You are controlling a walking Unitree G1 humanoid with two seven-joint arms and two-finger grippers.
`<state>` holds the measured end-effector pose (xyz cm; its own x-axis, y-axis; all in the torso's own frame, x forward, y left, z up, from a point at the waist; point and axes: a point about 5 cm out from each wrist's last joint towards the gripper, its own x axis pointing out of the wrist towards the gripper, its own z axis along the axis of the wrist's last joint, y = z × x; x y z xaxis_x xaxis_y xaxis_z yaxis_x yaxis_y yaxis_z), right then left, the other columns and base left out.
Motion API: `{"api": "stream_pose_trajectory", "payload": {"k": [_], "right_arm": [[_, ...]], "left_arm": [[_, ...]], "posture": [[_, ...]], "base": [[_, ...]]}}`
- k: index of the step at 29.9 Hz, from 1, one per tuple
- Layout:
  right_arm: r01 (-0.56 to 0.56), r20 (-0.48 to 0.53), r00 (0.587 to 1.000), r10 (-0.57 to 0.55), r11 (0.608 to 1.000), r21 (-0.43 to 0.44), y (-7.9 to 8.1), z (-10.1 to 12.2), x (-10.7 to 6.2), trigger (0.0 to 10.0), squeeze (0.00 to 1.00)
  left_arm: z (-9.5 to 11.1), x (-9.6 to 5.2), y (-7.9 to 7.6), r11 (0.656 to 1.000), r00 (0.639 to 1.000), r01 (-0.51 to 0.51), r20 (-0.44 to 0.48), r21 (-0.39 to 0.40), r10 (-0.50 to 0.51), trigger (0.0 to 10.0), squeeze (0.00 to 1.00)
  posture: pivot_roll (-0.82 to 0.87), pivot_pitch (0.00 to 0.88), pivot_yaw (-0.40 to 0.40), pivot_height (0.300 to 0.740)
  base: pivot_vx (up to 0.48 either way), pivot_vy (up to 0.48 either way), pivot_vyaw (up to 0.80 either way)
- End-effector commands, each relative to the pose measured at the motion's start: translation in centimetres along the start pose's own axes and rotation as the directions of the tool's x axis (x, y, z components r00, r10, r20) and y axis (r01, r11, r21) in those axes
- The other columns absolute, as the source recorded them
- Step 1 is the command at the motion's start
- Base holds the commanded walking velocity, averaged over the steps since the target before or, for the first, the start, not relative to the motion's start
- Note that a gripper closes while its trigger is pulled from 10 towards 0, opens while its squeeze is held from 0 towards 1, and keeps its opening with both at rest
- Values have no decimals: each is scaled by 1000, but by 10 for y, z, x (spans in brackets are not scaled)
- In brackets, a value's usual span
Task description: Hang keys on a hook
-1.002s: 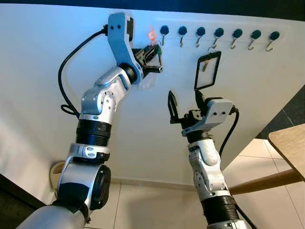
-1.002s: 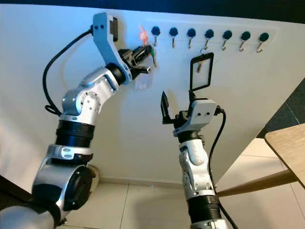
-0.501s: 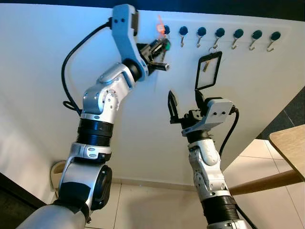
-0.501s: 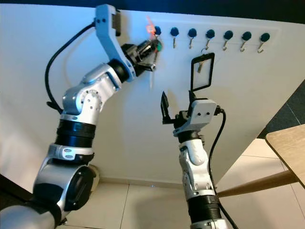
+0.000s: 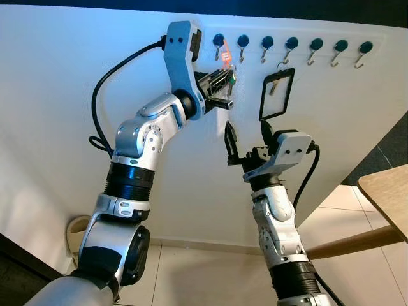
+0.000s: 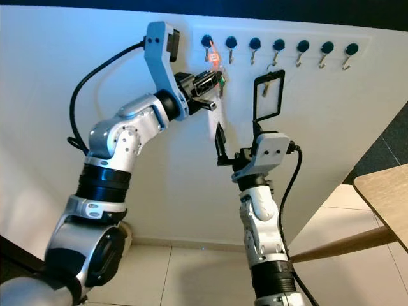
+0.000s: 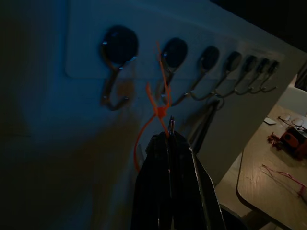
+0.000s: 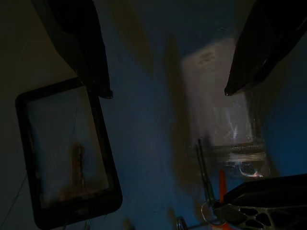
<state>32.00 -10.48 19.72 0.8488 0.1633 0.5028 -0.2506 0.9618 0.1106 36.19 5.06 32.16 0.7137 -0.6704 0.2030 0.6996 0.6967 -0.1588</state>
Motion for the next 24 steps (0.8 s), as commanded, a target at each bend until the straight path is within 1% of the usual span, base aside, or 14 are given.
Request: {"api": "stream_pose_trajectory", "payload": {"k": [1,7,13,16,24], "right_arm": [[2,6,1000,-2,1000,1,-1,3,0,10000,0],[1,6,1000,-1,1000,2,0,3,0,10000,0],[-2,7,1000,2,1000,3,0,3,0,10000,0],[-3,8,1000,3,1000,4,0,3,0,10000,0],[-2,9,1000,2,1000,4,0,3,0,10000,0]], "left_arm": [[0,2,-1,1000,1000,-3,-3,-1,3,10000,0],[5,1,1,999,1000,-17,22,-40,18,10000,0],[6,1,4,996,999,-34,27,-77,36,10000,0],[7,2,7,992,998,-43,31,-120,47,10000,0],[8,3,8,986,998,-44,34,-163,50,10000,0]], "posture": [[9,111,-11,740],[9,105,-13,740],[9,104,-13,740],[9,100,-13,740],[8,97,-10,740]], "base": [[0,0,0],[0,0,0],[0,0,0],[0,0,0],[0,0,0]]}}
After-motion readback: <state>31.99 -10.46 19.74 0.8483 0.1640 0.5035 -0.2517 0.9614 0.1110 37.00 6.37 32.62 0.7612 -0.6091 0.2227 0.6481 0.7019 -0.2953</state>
